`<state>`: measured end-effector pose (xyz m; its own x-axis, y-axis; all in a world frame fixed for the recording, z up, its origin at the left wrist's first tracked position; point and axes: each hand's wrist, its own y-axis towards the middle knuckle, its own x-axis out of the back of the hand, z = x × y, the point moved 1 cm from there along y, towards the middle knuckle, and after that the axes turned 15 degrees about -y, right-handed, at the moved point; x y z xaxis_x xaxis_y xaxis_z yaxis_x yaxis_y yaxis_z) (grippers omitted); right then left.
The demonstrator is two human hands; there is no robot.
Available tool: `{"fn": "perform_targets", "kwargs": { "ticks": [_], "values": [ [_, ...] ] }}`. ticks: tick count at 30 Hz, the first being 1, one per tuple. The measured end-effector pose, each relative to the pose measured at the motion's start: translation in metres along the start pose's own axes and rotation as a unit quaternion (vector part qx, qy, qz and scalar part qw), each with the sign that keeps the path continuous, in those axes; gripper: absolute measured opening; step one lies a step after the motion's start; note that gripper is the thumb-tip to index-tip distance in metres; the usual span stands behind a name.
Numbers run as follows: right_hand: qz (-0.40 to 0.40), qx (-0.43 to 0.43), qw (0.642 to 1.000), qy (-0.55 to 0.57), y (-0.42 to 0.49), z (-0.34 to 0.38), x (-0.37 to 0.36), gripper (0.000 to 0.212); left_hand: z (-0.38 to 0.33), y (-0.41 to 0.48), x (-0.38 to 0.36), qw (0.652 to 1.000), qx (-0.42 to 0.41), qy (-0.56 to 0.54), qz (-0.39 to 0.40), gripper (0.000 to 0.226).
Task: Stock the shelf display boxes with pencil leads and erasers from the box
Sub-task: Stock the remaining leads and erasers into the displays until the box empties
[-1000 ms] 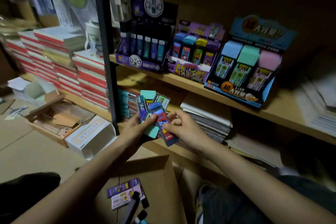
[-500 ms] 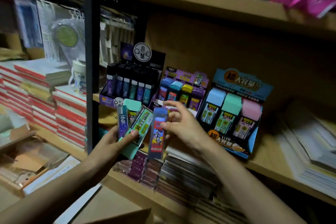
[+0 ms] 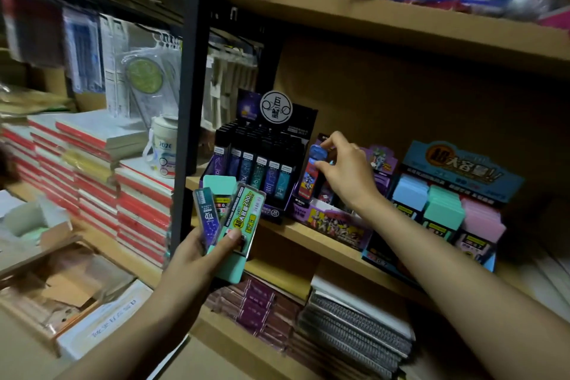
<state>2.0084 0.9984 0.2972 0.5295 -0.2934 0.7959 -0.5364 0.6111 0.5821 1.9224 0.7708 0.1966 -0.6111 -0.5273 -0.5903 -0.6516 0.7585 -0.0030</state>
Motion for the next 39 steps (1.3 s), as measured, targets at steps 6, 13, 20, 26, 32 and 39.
{"fn": "perform_targets", "kwargs": {
  "ticks": [6,13,20,26,32,39],
  "values": [
    [-0.049,0.042,0.987,-0.145,0.002,-0.002,-0.016,0.030,-0.009,-0.003,-0.003,1.000,0.003,-0.001,0.011,0.041],
    [-0.011,0.040,0.984,-0.173,-0.007,0.001,-0.015,0.043,-0.010,-0.008,-0.005,0.999,0.013,0.007,0.035,0.042],
    [0.062,0.025,0.985,0.160,-0.069,0.033,0.022,0.010,-0.008,-0.006,-0.007,0.998,0.031,-0.025,0.043,0.052],
    [0.262,-0.112,0.868,0.406,-0.116,0.056,0.010,0.014,0.001,-0.008,-0.014,0.997,0.040,-0.024,0.060,0.044],
    [0.216,-0.186,0.826,0.486,-0.120,0.043,0.007,0.008,0.009,-0.009,-0.023,0.993,0.065,-0.028,0.097,0.026],
    [0.213,-0.248,0.765,0.554,-0.128,0.012,0.015,0.031,0.007,-0.006,-0.035,0.997,0.012,-0.052,0.053,0.035]
  ]
}}
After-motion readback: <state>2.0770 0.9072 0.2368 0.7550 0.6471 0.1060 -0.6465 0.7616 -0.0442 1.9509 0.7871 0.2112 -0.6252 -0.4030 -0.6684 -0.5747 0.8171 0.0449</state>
